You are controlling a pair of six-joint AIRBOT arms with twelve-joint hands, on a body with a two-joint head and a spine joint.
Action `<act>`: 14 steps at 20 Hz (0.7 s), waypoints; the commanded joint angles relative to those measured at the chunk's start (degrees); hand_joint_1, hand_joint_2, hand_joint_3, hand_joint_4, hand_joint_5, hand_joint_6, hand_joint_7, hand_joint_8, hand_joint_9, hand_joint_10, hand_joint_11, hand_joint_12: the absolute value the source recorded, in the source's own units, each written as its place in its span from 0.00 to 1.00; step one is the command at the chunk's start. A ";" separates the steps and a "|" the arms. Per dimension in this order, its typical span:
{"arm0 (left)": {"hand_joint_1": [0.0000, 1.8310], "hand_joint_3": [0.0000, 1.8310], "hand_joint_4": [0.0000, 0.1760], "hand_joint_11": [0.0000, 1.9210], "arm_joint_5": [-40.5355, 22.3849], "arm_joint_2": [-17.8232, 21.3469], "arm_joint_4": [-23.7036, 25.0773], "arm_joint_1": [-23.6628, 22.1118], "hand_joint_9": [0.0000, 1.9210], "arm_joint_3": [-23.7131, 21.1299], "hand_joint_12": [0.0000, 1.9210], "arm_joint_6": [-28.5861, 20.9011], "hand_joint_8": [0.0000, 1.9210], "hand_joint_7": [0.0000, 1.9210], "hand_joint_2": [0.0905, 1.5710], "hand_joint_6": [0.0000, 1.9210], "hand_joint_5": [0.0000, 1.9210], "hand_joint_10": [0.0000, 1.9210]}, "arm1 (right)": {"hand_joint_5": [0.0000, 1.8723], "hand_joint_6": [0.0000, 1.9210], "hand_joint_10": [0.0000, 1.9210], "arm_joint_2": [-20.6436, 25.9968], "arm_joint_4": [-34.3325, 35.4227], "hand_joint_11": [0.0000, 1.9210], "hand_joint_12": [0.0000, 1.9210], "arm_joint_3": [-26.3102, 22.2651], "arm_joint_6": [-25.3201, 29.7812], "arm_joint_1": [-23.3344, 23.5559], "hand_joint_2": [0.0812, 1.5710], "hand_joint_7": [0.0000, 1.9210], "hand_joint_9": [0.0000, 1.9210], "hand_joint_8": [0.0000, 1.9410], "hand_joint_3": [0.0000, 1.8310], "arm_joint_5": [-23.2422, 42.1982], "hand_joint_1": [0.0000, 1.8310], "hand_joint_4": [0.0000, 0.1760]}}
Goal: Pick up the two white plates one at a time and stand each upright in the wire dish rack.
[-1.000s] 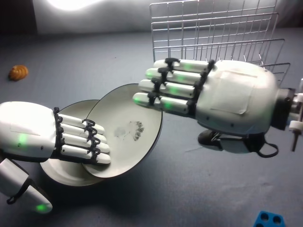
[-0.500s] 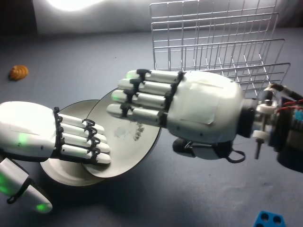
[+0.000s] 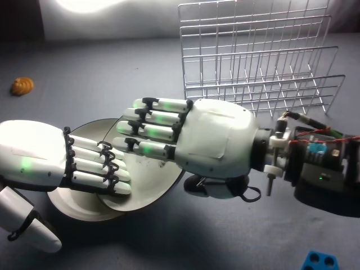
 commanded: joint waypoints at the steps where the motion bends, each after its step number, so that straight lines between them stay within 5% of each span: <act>1: 0.00 0.00 0.00 0.01 -1.27 -0.81 -1.14 -0.11 0.02 0.00 0.01 -0.12 0.00 0.05 0.71 0.00 0.07 0.00 | 0.03 0.00 0.00 -0.44 0.18 0.00 0.09 0.29 -0.82 0.17 0.67 0.00 0.00 0.00 0.00 7.46 0.54 0.00; 4: 0.00 0.00 0.00 0.02 -1.24 -0.81 -1.17 -0.11 0.03 -0.09 0.01 -0.23 0.00 0.05 0.71 0.00 0.07 0.00 | 0.02 0.00 0.00 -2.14 0.18 0.00 0.09 2.08 -1.46 0.38 0.71 0.00 0.00 0.00 0.01 8.31 0.45 0.00; 11: 0.00 0.00 0.00 0.00 -1.24 -0.78 -1.29 -0.09 0.02 -0.05 0.01 -0.24 0.00 0.03 0.71 0.00 0.05 0.00 | 0.22 0.01 0.02 -2.62 0.18 0.02 0.57 2.84 -1.55 0.75 0.75 0.24 0.24 0.00 0.00 8.83 0.46 0.00; 14: 0.00 0.00 0.00 0.01 -1.24 -0.78 -1.31 -0.09 0.03 -0.07 0.01 -0.24 0.00 0.04 0.71 0.01 0.06 0.00 | 0.35 0.01 0.02 -2.61 0.18 0.14 0.53 2.90 -1.87 0.75 0.73 0.37 0.35 0.01 0.00 8.84 0.52 0.00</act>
